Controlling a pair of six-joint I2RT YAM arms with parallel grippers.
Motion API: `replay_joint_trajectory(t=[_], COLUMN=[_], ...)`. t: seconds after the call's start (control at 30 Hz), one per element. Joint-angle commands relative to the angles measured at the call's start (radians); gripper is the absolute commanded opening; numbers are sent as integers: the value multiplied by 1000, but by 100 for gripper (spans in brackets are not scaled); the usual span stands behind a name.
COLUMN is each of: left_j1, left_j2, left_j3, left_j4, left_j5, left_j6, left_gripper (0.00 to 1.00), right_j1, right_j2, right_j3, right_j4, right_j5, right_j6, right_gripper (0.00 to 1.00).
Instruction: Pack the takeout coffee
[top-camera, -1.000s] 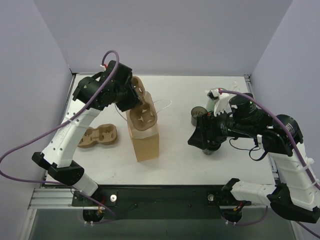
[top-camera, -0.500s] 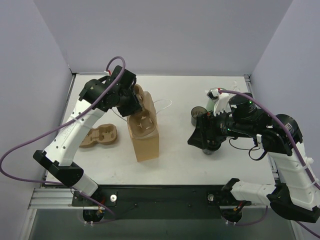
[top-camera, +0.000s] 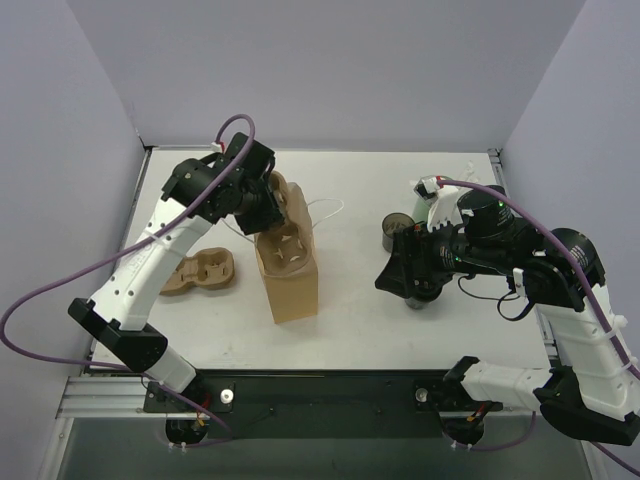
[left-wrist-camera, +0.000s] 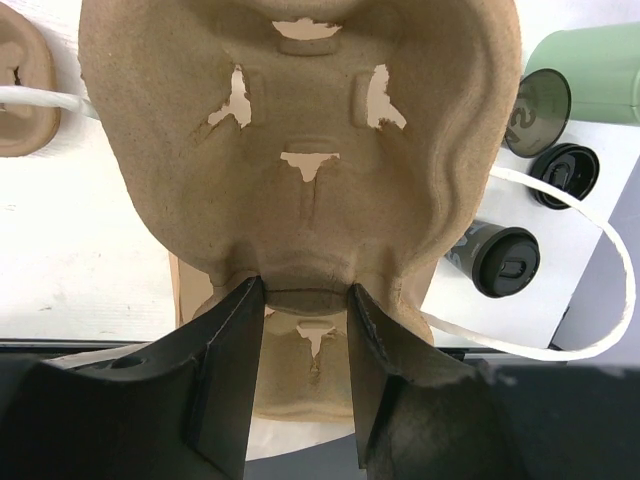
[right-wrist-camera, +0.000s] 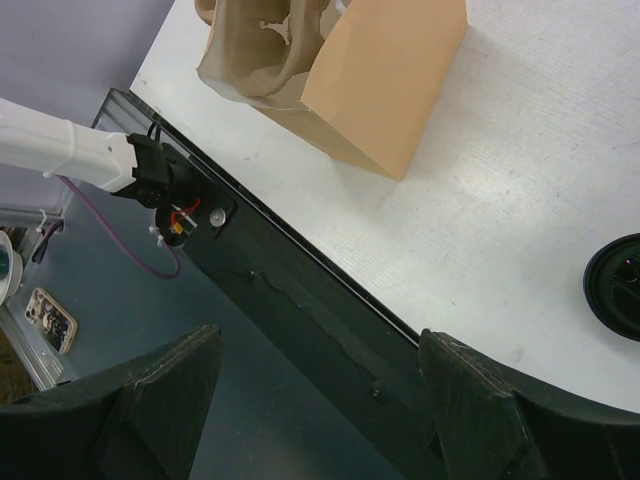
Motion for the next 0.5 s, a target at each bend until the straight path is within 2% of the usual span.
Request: replay_joint_trajectory(t=[0.0, 0.23, 0.47], left_j1=[-7, -18, -23], left_j2=[9, 51, 60], left_j3=[-6, 13, -33], left_j4=[-213, -215, -213], left_j5=[-8, 5, 14], left_j6=[23, 49, 49], left_gripper=[13, 12, 12], right_j1=[-4, -4, -5], right_j2=[-1, -2, -8], right_j3=[22, 23, 26], right_j4=[-74, -74, -74], right_j5=[10, 14, 20], right_j6=[42, 47, 45], right_gripper=[82, 82, 82])
